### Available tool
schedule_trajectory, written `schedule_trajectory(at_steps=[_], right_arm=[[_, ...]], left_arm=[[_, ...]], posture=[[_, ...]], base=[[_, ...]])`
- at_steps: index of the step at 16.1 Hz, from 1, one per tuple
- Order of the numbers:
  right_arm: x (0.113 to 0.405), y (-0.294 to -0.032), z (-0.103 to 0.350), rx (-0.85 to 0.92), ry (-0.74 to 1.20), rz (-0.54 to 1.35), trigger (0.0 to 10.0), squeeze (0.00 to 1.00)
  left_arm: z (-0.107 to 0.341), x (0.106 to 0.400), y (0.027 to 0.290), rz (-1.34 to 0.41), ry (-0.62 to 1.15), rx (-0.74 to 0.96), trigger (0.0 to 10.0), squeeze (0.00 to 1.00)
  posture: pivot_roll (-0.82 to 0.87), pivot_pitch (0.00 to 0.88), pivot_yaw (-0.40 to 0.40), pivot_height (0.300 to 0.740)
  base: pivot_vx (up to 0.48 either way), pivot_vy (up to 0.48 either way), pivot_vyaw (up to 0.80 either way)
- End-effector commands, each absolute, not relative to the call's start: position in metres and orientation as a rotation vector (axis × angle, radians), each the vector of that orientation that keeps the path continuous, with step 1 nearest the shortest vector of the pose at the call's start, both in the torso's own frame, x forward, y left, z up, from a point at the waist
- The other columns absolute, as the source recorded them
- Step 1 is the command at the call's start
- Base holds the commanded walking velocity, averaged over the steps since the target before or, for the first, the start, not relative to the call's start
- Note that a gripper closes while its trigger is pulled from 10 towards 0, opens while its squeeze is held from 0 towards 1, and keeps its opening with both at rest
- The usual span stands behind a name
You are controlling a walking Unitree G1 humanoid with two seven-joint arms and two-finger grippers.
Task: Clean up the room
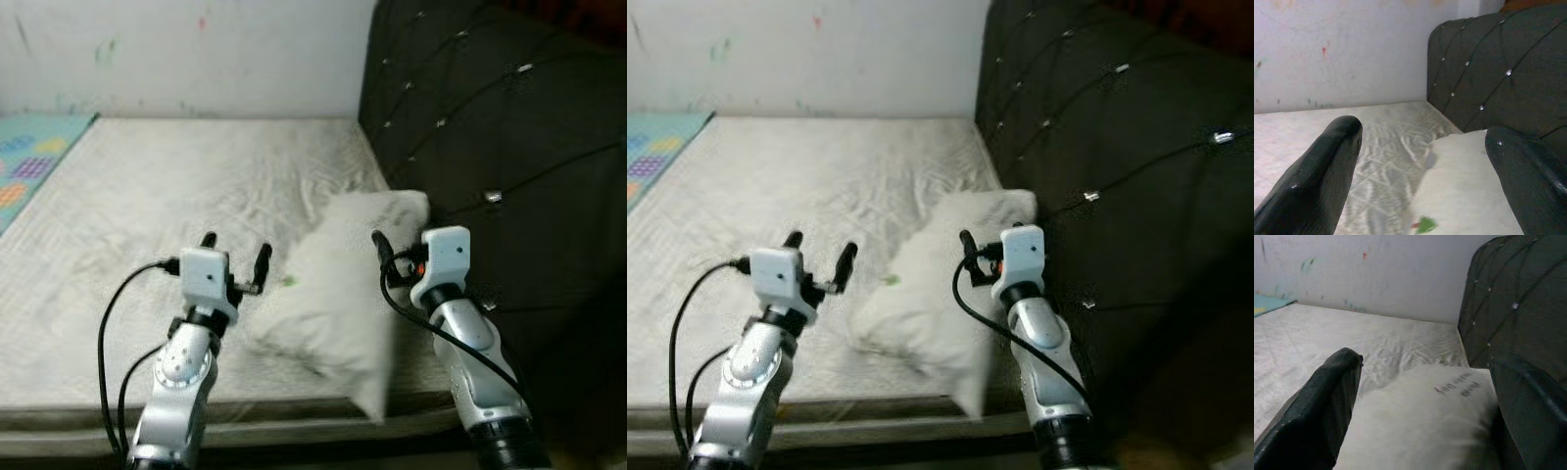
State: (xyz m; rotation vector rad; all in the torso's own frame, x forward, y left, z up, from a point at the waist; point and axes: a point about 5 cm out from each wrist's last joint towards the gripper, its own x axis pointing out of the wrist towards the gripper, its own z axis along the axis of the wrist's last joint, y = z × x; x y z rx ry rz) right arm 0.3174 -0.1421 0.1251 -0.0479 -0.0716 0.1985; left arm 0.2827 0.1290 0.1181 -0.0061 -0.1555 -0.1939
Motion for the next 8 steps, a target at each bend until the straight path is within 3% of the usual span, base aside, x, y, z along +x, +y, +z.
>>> schedule_trajectory(at_steps=[1,7,8], right_arm=[[0.3172,-0.1472,0.1260,-0.055,-0.073,0.191,10.0,0.00],[0.3170,-0.1447,0.1275,-0.081,-0.081,0.220,10.0,0.00],[0.3165,-0.1437,0.1283,-0.091,-0.089,0.231,10.0,0.00]], left_arm=[[0.1202,0.2835,0.1236,-0.209,-0.163,-0.012,10.0,0.00],[0.1195,0.2836,0.1234,-0.208,-0.161,-0.012,10.0,0.00],[0.1196,0.2834,0.1229,-0.213,-0.161,-0.015,10.0,0.00]], posture=[[-0.16,0.000,-0.013,0.740],[-0.16,0.000,-0.017,0.740],[-0.16,0.000,-0.018,0.740]], base=[[0.000,0.000,0.00],[0.000,0.000,0.00],[0.000,0.000,0.80]])
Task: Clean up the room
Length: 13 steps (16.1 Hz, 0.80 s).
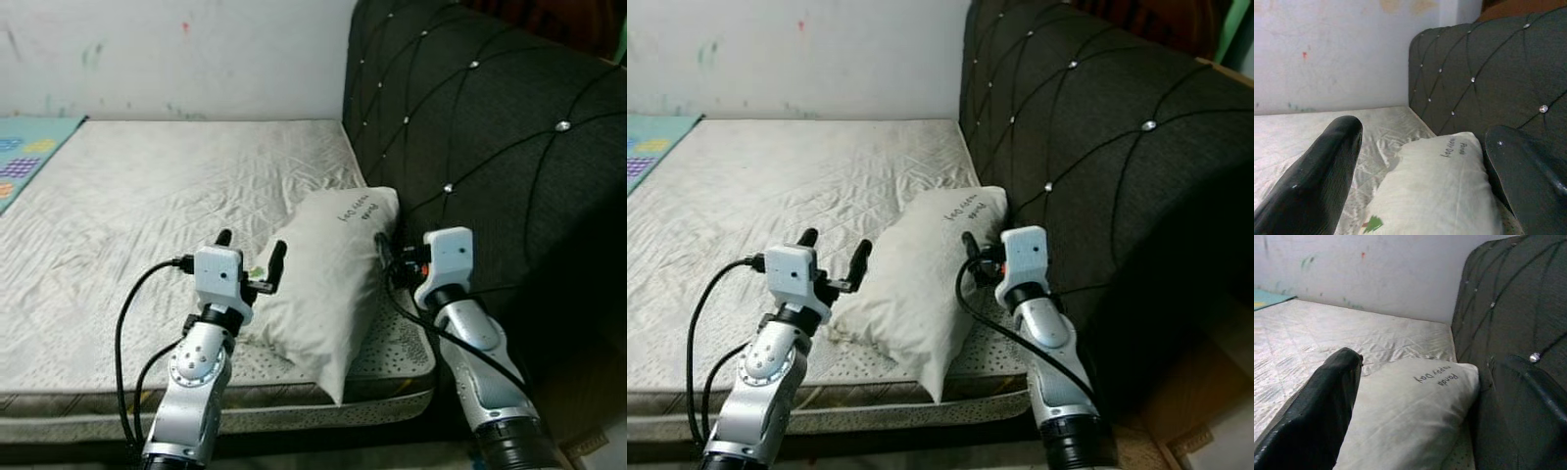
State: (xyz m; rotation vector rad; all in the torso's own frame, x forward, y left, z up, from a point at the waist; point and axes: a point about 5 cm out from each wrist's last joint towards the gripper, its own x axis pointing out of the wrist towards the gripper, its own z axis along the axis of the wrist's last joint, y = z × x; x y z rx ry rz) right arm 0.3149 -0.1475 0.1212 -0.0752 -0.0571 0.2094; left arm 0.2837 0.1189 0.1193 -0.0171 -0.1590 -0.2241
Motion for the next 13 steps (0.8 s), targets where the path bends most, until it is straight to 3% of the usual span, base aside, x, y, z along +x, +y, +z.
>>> schedule_trajectory(at_steps=[1,6,13], right_arm=[[0.3164,-0.1434,0.1284,-0.096,-0.090,0.234,10.0,0.00],[0.3156,-0.1434,0.1269,-0.087,-0.083,0.231,10.0,0.00],[0.3156,-0.1443,0.1262,-0.082,-0.078,0.224,10.0,0.00]], left_arm=[[0.1197,0.2835,0.1228,-0.215,-0.161,-0.017,10.0,0.00],[0.1202,0.2822,0.1218,-0.234,-0.167,-0.027,10.0,0.00],[0.1222,0.2809,0.1199,-0.261,-0.177,-0.039,10.0,0.00]], posture=[[-0.16,0.000,-0.018,0.740],[-0.16,0.000,-0.018,0.740],[-0.17,0.000,-0.019,0.740]], base=[[0.000,0.000,0.80],[0.000,0.000,0.75],[0.301,0.000,0.00]])
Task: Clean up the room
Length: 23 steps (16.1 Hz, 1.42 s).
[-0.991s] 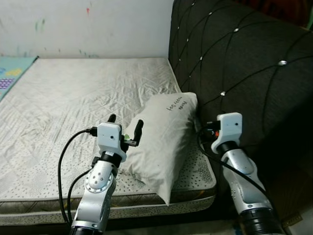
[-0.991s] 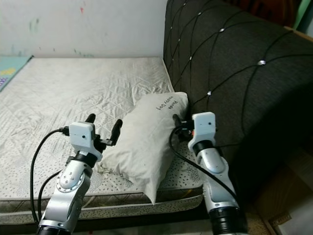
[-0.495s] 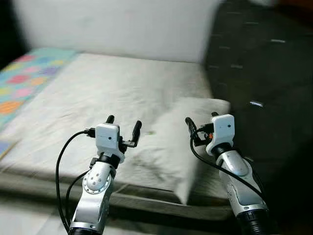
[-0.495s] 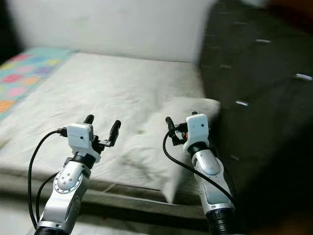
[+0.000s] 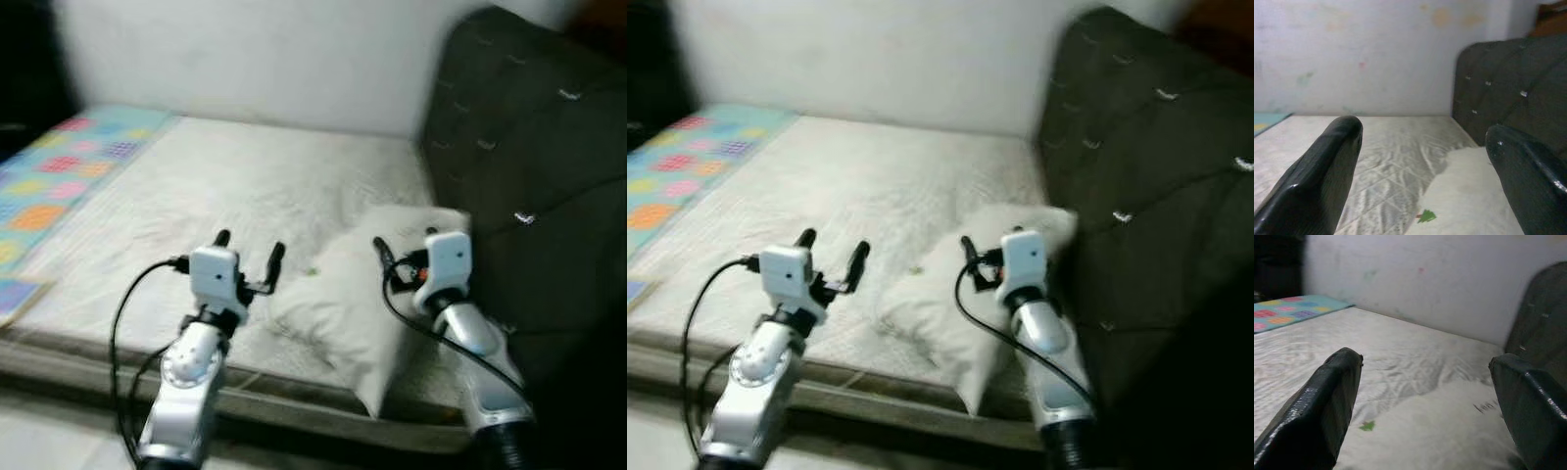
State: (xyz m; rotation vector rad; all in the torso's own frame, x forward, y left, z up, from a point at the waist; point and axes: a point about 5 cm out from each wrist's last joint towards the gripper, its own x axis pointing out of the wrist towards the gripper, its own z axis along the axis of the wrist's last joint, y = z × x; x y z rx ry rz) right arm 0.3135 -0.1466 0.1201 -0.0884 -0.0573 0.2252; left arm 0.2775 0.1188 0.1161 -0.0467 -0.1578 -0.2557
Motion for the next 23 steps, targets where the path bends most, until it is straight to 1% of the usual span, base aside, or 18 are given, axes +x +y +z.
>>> schedule_trajectory(at_steps=[1,10,13,23], right_arm=[[0.3158,-0.1445,0.1263,-0.080,-0.077,0.222,10.0,0.00],[0.3165,-0.1458,0.1256,-0.082,-0.075,0.215,10.0,0.00],[0.3169,-0.1464,0.1250,-0.083,-0.073,0.213,10.0,0.00],[0.3171,-0.1462,0.1249,-0.082,-0.073,0.213,10.0,0.00]], left_arm=[[0.1222,0.2809,0.1197,-0.264,-0.177,-0.040,10.0,0.00],[0.1221,0.2814,0.1196,-0.269,-0.174,-0.037,10.0,0.00],[0.1211,0.2824,0.1220,-0.234,-0.169,-0.033,10.0,0.00],[0.1205,0.2829,0.1226,-0.227,-0.162,-0.033,10.0,0.00]], posture=[[-0.17,0.003,-0.019,0.740],[-0.17,0.002,-0.019,0.740],[-0.16,0.001,-0.020,0.740],[-0.16,0.000,-0.021,0.740]], base=[[0.416,0.000,0.00],[0.417,0.000,0.00],[0.000,0.000,0.00],[0.000,0.000,0.00]])
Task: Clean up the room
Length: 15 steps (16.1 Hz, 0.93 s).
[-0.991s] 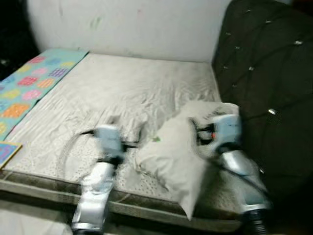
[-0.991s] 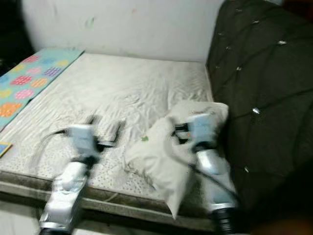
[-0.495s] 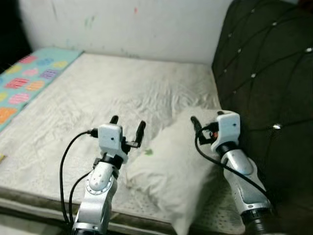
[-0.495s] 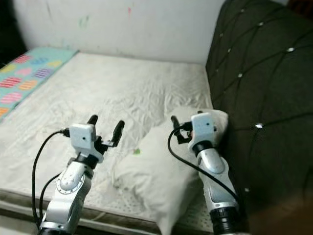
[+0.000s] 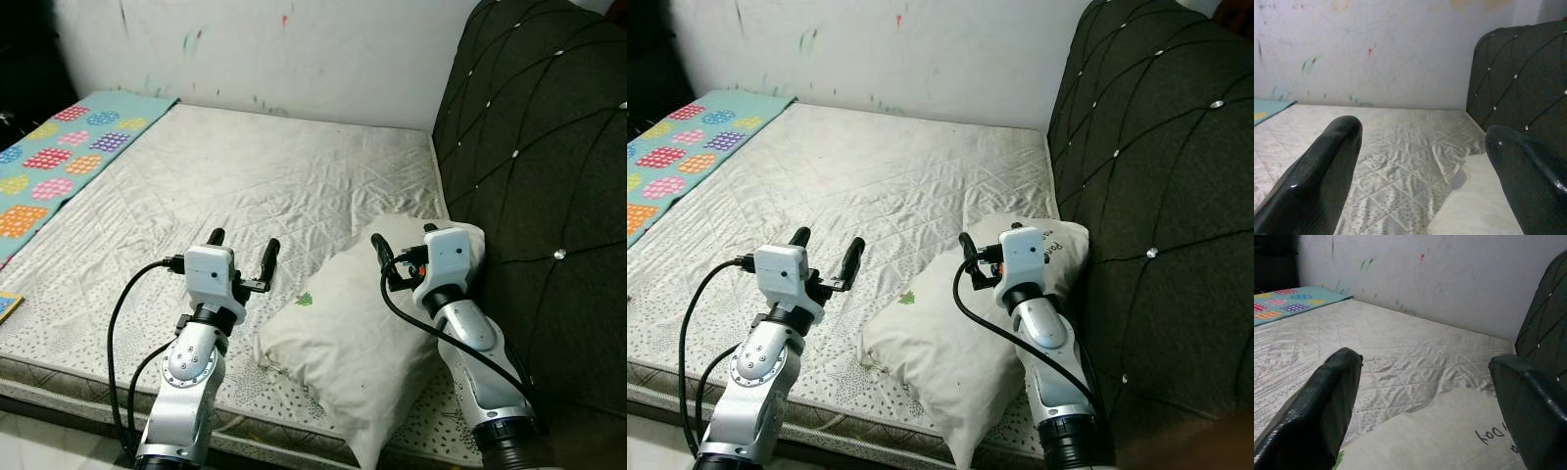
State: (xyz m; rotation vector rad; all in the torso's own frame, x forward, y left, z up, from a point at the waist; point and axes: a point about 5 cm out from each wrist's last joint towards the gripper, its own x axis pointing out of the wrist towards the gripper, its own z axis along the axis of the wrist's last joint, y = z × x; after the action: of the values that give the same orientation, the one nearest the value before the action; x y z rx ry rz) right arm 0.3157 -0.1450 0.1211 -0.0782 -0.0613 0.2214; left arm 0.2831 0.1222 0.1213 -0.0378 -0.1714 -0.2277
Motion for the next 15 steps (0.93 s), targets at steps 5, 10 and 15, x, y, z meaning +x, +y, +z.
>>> schedule_trajectory(at_steps=[5,10,15], right_arm=[[0.3171,-0.1462,0.1249,-0.082,-0.073,0.213,10.0,0.00],[0.3179,-0.1465,0.1244,-0.076,-0.067,0.209,10.0,0.00],[0.3181,-0.1453,0.1245,-0.058,-0.065,0.209,10.0,0.00]], left_arm=[[0.1205,0.2829,0.1226,-0.227,-0.162,-0.033,10.0,0.00],[0.1185,0.2843,0.1236,-0.206,-0.146,-0.043,10.0,0.00],[0.1177,0.2848,0.1238,-0.198,-0.141,-0.053,10.0,0.00]], posture=[[-0.16,0.000,-0.021,0.740],[-0.17,0.002,-0.022,0.740],[-0.16,0.001,-0.022,0.740]], base=[[0.000,0.000,0.00],[0.000,0.000,0.00],[0.000,0.000,0.00]])
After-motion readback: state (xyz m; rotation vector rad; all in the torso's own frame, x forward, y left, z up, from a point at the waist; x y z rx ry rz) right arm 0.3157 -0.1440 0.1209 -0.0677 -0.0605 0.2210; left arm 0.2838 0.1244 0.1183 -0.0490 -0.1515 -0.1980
